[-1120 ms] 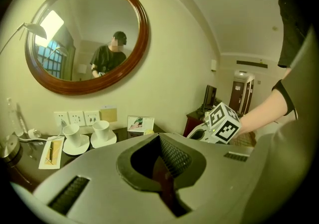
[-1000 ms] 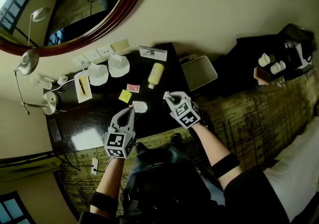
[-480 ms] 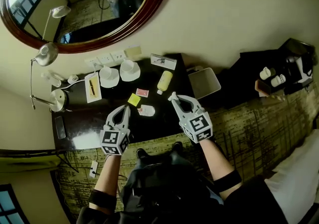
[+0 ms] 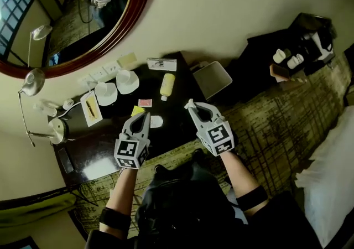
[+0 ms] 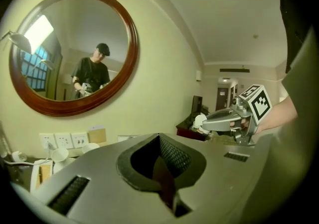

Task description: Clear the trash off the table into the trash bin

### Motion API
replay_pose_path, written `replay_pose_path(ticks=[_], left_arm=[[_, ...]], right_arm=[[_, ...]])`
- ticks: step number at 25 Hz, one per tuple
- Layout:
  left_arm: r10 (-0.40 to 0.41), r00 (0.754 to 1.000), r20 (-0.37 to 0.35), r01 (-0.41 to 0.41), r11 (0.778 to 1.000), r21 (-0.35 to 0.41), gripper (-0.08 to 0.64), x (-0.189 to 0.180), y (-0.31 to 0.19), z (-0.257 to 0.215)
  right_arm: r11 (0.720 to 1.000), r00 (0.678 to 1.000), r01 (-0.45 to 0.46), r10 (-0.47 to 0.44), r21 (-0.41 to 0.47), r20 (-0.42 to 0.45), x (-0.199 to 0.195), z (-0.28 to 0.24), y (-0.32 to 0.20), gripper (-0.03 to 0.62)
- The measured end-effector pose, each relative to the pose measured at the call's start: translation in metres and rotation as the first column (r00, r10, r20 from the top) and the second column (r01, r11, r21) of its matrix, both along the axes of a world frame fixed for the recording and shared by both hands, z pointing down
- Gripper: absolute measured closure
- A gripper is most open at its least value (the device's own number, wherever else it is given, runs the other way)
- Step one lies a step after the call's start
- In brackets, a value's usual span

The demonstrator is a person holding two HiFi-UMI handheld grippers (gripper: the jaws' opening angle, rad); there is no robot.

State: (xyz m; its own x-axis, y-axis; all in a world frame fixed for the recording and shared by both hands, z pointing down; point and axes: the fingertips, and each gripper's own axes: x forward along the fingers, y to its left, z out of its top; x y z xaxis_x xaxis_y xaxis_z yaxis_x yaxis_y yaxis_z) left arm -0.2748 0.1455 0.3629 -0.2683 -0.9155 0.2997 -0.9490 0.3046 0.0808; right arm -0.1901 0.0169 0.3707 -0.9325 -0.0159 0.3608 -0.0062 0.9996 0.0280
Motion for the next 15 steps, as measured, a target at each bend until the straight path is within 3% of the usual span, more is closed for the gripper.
replay_pose_path(ticks=[3, 5, 7, 10, 12, 15], left_arm=[[0.164, 0.986, -0.003, -0.164, 0.986, 0.012, 0.56, 0.033, -0.05, 0.002], [0.289, 0.957, -0.008, -0.289, 0.957, 0.019, 0.56, 0.066, -0.089, 0.004], [0.419, 0.908, -0.009, -0.419, 0.908, 0.019, 0.56, 0.108, -0.128, 0.006], [0.587, 0.809, -0.003, -0.587, 0.809, 0.02, 0.56, 0.183, -0.171, 0.007], [0.659, 0.752, -0.001, -0.659, 0.752, 0.019, 0.56, 0.223, -0.192, 0.01], [0.723, 0.69, -0.008, -0.723, 0.69, -0.004, 0.56, 0.268, -0.216, 0.023]], right_arm=[[0.989, 0.989, -0.149, 0.149, 0.01, -0.012, 0.044, 0.006, -0.033, 0.528], [0.966, 0.966, -0.256, 0.256, 0.022, -0.026, 0.08, 0.008, -0.056, 0.528], [0.93, 0.929, -0.367, 0.368, 0.031, -0.044, 0.124, 0.01, -0.076, 0.528], [0.853, 0.85, -0.521, 0.522, 0.032, -0.07, 0.2, 0.018, -0.097, 0.528], [0.804, 0.801, -0.593, 0.594, 0.034, -0.078, 0.241, 0.026, -0.111, 0.528], [0.747, 0.744, -0.664, 0.663, 0.021, -0.086, 0.285, 0.044, -0.131, 0.528]])
